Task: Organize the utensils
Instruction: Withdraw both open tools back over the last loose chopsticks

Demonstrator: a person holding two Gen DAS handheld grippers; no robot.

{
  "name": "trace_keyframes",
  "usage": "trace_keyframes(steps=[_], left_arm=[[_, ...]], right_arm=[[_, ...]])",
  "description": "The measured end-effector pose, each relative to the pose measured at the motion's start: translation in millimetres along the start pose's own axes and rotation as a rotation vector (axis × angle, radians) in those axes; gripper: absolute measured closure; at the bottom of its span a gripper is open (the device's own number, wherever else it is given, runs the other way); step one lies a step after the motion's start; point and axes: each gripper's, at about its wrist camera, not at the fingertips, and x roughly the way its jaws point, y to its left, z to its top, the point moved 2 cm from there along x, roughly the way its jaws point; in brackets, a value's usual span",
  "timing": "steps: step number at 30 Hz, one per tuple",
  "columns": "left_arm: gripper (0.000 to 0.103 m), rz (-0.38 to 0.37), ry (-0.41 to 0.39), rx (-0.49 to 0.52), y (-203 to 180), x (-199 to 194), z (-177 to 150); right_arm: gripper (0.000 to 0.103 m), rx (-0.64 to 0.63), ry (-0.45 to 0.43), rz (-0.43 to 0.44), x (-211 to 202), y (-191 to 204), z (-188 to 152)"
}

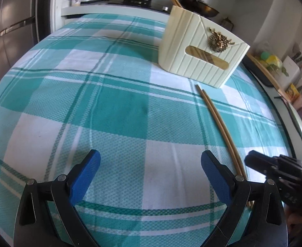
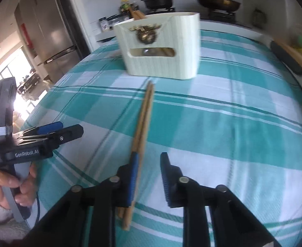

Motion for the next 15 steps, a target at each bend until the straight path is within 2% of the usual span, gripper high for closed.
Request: trace_keyframes(steps=[1, 4, 10, 12, 15], left_arm=[[0.005, 0.001, 0.003, -0.007, 1.2, -0.8, 0.7], [0.005, -0.004, 0.008, -0.013, 0.0, -2.1, 2.5], [0.005, -0.02, 0.017, 0.045, -30.6, 2.5, 6.8], [0.005, -0.026, 0.024, 0.057, -44.8, 6.7, 8.6], [0.005, -0.024, 0.031, 0.097, -71.9, 17.0, 11.3]], right_arm=[[0.093, -0.005, 0.014, -0.008, 5.1, 1.0, 2.2], [0.094, -0.005, 0.046, -0.006, 14.8, 3.5, 3.6], [0.095, -0.07, 0.084, -0.097, 9.1, 11.1, -4.9], [0.096, -0.051, 0.079, -0.135, 4.9, 5.8, -8.9], [0.096, 0.046, 0.045, -0.221, -7.9, -20.5, -17.8]])
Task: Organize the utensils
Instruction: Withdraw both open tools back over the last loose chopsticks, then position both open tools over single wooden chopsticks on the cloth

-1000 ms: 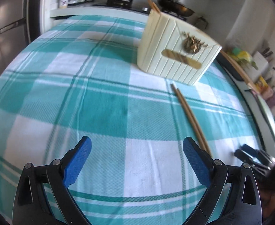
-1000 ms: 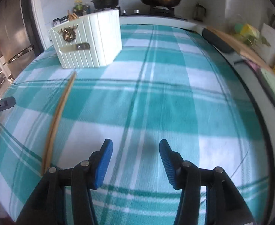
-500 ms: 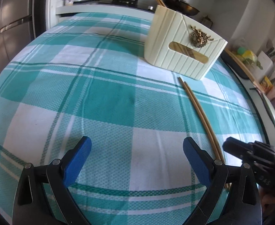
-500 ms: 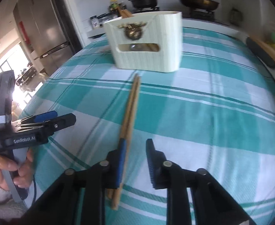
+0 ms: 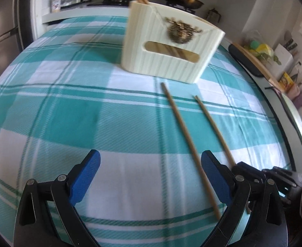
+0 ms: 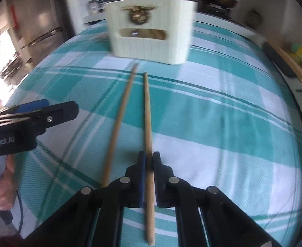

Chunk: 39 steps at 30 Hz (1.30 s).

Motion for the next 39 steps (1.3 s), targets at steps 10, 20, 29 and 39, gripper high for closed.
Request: trace_keyframes(steps=[10, 20, 29, 39], left_arm=[[0.049, 0.16, 0.008, 0.177, -43.9, 31.5, 2.8], [0.099, 0.183, -0.011, 0.176, -8.5, 6.4, -17.9], [0.08, 0.136, 0.044, 0.119, 60.4, -24.0, -30.7], [0.004, 0.177, 0.079, 0.122, 53.9, -2.2, -24.7]], right_arm=[[0.096, 0.092, -0.036, -0.032, -19.2, -39.0, -27.6], [0.096, 0.093, -0.066, -0.046, -17.0, -35.1, -26.6], [0.088, 0.128, -0.097, -0.059, -25.1, -44.2, -34.7], [0.034, 0.048, -0.044, -0.069, -10.0, -39.9, -20.4]])
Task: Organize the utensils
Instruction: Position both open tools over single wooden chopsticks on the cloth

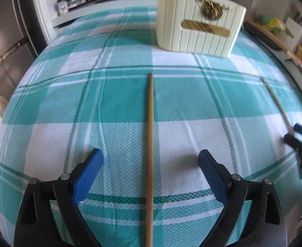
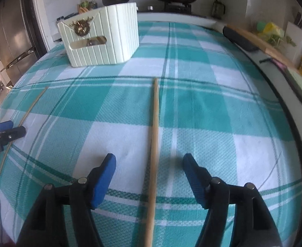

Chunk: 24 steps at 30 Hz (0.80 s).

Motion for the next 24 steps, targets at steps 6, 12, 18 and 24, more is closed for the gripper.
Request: trace_keyframes(steps=[6, 12, 18, 24], left_arm=[[0.001, 0.007, -0.01, 0.009, -1.6, 1.6, -1.9], [0.001, 0.007, -0.033, 0.011, -2.0, 0.4, -3.3], [0.001, 0.007, -0.042, 0.01, -2.2, -0.4, -5.0], [0.001, 0.007, -0.045, 0.009, -2.5, -0.6, -4.6]], right_arm=[[0.03, 0.001, -0.04, 0.014, 1.2, -2.4, -2.9], [0.03, -0.002, -0.041, 0.01, 1.7, -1.6, -3.0], [0.03, -0.003, -0.042, 0.009, 1.8, -1.7, -3.1], [0.03, -0.003, -0.043, 0.009, 1.7, -1.6, -3.1]])
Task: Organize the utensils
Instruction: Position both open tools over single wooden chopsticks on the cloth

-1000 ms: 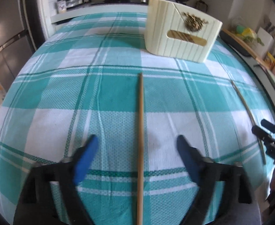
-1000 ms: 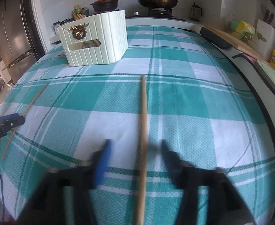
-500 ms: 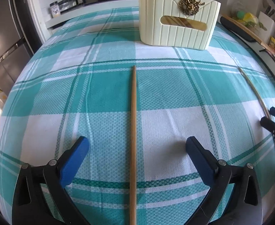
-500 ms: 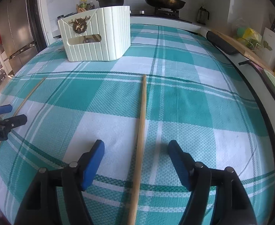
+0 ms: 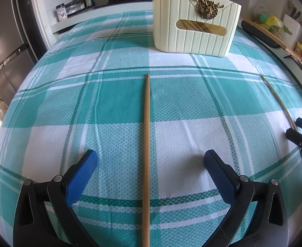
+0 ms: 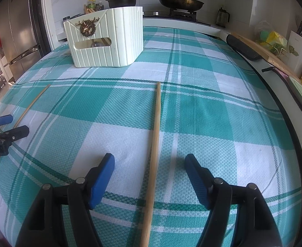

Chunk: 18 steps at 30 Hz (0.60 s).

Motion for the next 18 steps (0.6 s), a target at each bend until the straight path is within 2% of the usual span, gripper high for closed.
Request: trace_keyframes(steps=[6, 9, 11, 14, 17, 18], left_arm=[[0.001, -0.011, 0.01, 0.008, 0.2, -0.2, 0.4], [0.0, -0.068, 0.089, 0.072, 2.5, 0.9, 5.2], [0.001, -0.123, 0.144, 0.109, 8.6, -0.3, 10.2], [0.001, -0.203, 0.183, 0.081, 22.8, 1.7, 21.5], [0.004, -0.214, 0.216, 0.06, 29.7, 12.3, 35.2], [0.01, -0.2, 0.223, 0.07, 30.4, 18.7, 42.7]], right_arm=[[0.03, 0.0, 0.0, 0.001, 0.0, 0.1, -0.2], [0.03, 0.003, 0.008, 0.01, -0.1, -0.9, 0.3], [0.03, -0.021, 0.051, 0.029, -0.3, -2.7, 2.7], [0.03, -0.055, 0.138, 0.069, 1.6, -7.1, 8.5], [0.035, -0.102, 0.196, 0.078, 8.6, -7.1, 18.1], [0.036, -0.117, 0.212, 0.076, 12.7, -6.7, 23.4]])
